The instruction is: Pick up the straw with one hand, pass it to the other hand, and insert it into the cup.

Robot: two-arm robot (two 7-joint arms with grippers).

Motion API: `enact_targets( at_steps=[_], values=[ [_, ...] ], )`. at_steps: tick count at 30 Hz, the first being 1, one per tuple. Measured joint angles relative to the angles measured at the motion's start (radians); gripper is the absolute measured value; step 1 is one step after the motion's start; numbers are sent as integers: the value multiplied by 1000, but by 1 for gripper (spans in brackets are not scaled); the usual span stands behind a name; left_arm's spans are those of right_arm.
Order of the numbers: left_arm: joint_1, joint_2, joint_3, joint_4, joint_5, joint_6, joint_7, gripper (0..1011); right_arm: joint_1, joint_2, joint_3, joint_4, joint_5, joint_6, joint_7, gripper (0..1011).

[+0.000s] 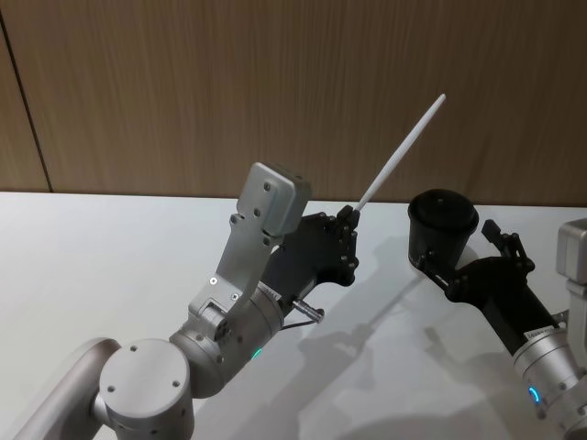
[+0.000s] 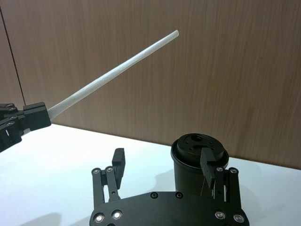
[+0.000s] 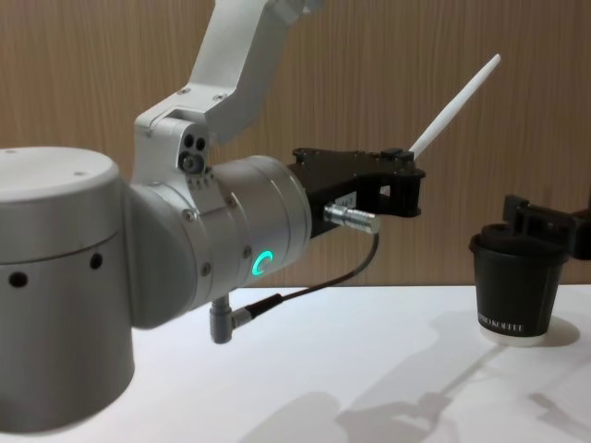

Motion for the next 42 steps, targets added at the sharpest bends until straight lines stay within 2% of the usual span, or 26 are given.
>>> enact_targets(
  at_steps=[42],
  values=[
    [0,0,0,0,0,0,0,22,0,0,0,0,0,0,0,1001]
  ],
)
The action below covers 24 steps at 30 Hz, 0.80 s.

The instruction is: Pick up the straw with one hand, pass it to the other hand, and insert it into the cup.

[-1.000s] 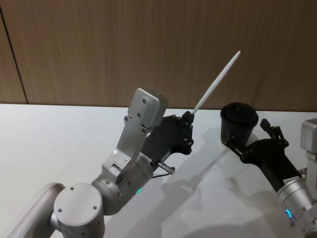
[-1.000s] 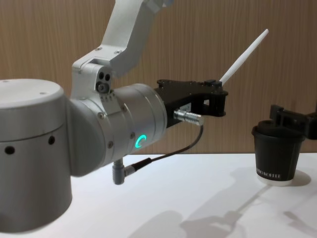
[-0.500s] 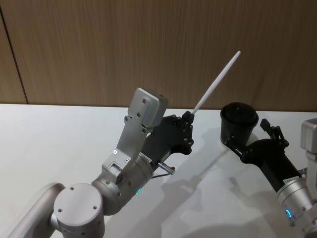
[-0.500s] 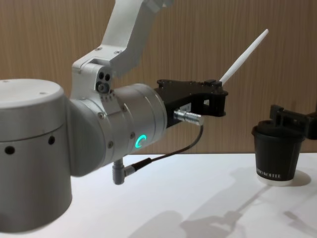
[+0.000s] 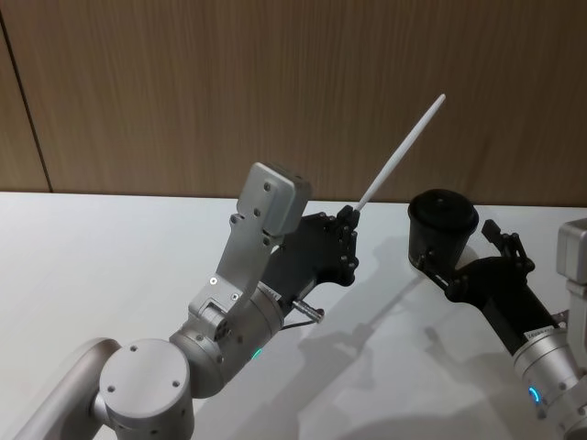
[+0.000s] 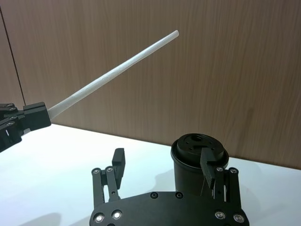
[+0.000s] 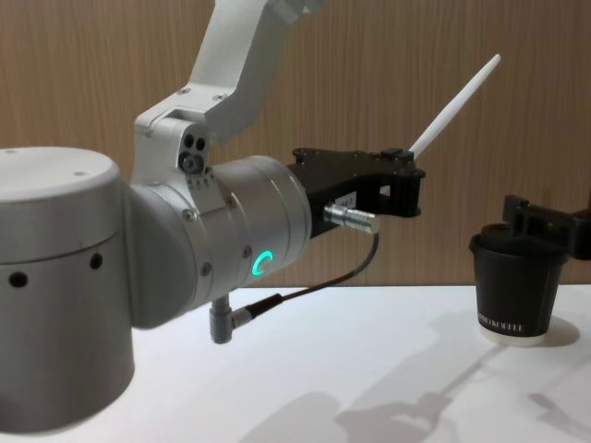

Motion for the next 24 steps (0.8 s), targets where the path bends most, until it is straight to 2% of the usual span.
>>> enact_targets(
  at_steps=[24],
  values=[
    [0,0,0,0,0,0,0,21,0,0,0,0,0,0,0,1001]
  ],
)
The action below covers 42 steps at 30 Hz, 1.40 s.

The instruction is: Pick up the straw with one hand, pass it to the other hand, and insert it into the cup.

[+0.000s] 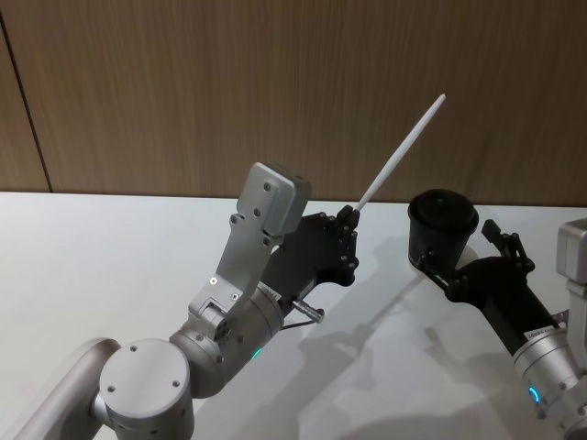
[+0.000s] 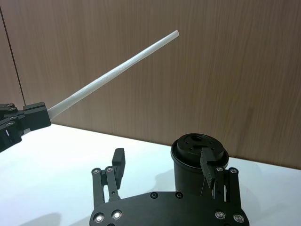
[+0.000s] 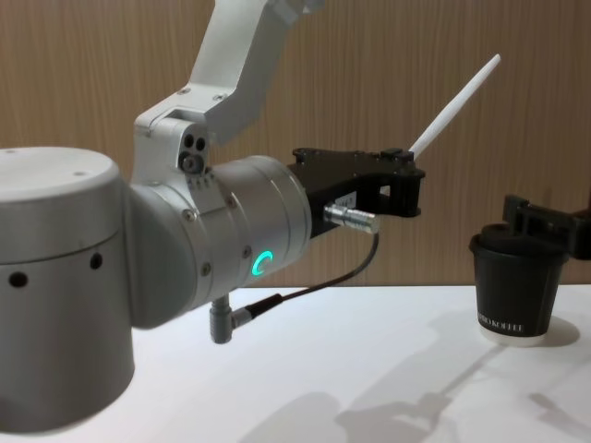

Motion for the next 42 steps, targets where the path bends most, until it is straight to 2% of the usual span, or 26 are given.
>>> enact_targets(
  at_steps=[42],
  values=[
    [0,0,0,0,0,0,0,21,6,-1,2,1,1,2,5,1001]
  ],
)
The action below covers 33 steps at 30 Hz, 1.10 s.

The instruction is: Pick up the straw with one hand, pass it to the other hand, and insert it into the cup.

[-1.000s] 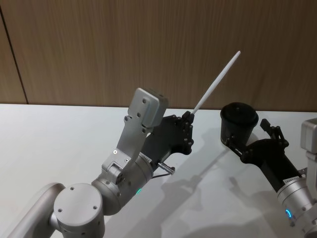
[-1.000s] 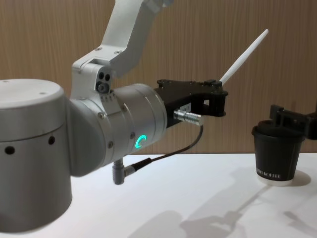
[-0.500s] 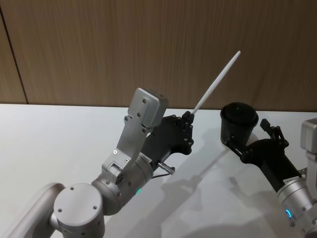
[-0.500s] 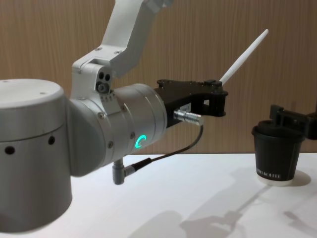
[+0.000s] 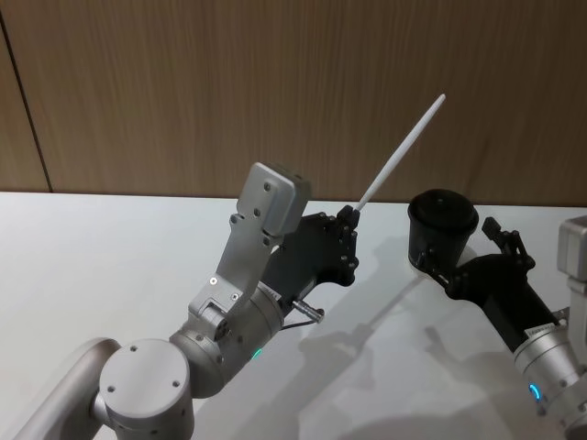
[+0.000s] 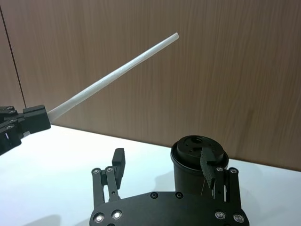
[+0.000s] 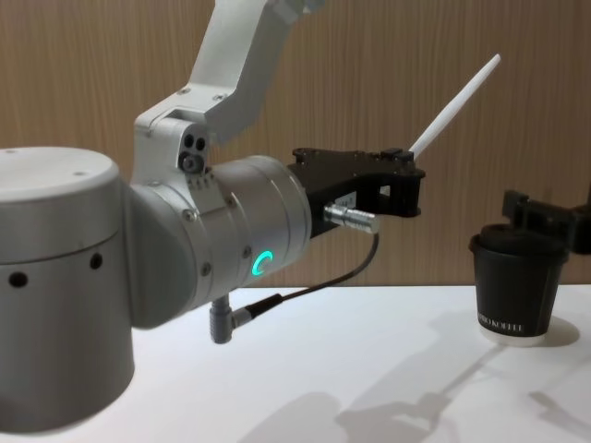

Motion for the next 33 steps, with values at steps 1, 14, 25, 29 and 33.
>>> enact_targets(
  at_steps=[1,14,25,29,33],
  values=[
    [0,0,0,0,0,0,0,19,2,0,1,0,0,1,1,1001],
    [0,0,0,0,0,0,0,19,44,2,36,-10,72,49,66,1001],
    [0,0,0,0,0,0,0,21,72,23,86,-42,228,155,169,1001],
    [0,0,0,0,0,0,0,21,83,29,106,-52,299,215,200,1001],
    [0,0,0,0,0,0,0,21,96,32,126,-59,372,280,228,1001]
  ],
)
